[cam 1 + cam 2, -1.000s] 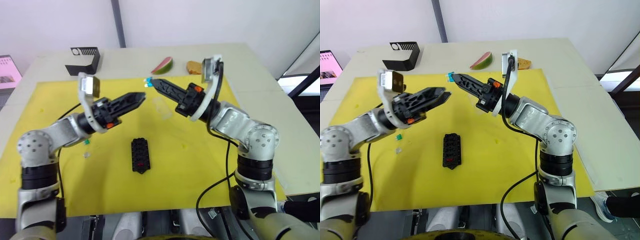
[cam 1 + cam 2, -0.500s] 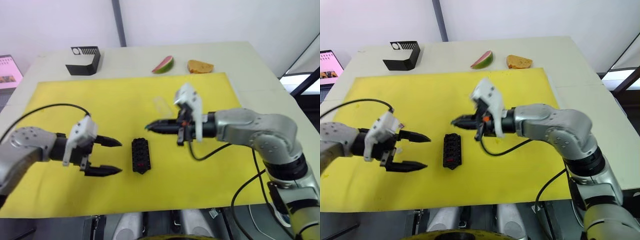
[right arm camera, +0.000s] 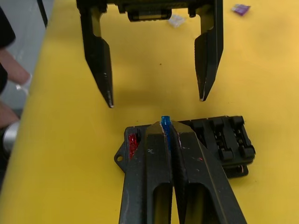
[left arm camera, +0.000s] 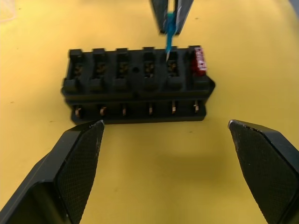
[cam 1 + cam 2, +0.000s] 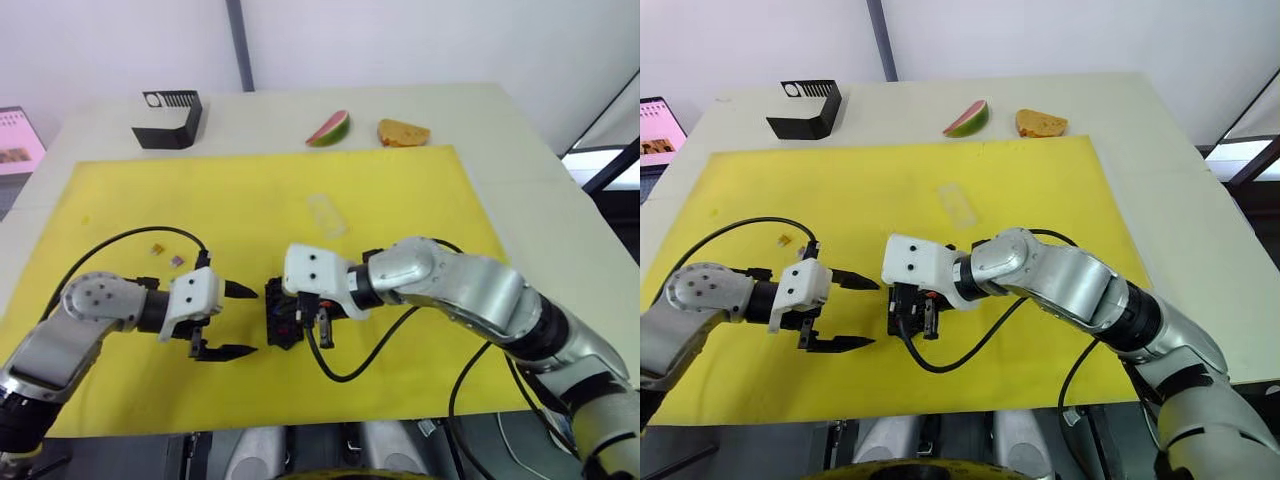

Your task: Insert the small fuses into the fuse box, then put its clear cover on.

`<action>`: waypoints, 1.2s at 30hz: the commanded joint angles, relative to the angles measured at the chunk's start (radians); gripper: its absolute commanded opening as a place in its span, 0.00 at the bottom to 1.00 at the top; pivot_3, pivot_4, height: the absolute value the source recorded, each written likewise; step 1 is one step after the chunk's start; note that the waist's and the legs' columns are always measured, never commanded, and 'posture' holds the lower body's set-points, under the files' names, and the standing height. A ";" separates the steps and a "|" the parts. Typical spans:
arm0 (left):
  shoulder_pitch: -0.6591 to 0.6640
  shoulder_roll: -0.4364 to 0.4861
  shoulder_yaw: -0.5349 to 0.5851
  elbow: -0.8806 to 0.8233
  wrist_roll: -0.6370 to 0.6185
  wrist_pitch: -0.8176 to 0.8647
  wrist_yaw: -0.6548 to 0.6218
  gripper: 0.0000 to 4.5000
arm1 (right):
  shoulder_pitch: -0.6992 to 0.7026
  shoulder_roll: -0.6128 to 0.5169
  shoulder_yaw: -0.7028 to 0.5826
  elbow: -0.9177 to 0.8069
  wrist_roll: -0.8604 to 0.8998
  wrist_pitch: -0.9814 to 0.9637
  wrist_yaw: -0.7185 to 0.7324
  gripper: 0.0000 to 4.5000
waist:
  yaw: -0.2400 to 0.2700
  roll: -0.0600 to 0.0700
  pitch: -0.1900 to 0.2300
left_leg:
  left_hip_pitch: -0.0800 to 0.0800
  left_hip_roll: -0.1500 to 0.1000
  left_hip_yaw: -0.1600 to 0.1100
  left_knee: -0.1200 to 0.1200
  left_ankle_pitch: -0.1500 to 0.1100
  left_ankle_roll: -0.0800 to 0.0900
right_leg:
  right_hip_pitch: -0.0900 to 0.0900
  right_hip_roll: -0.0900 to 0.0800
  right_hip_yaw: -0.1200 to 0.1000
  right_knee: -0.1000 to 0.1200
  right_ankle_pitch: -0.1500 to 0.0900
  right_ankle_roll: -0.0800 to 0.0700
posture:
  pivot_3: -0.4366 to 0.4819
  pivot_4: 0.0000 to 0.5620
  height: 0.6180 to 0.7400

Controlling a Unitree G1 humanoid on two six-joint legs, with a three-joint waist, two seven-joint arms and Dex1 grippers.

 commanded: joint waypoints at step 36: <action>-0.014 -0.045 -0.010 -0.069 0.034 0.024 0.015 0.99 | -0.002 0.036 0.064 0.006 -0.239 -0.007 0.147 0.00 | 0.000 0.000 0.000 | 0.001 0.000 0.000 0.002 0.000 0.000 | 0.001 0.000 -0.001 0.001 0.000 0.000 | 0.48 0.27 1.00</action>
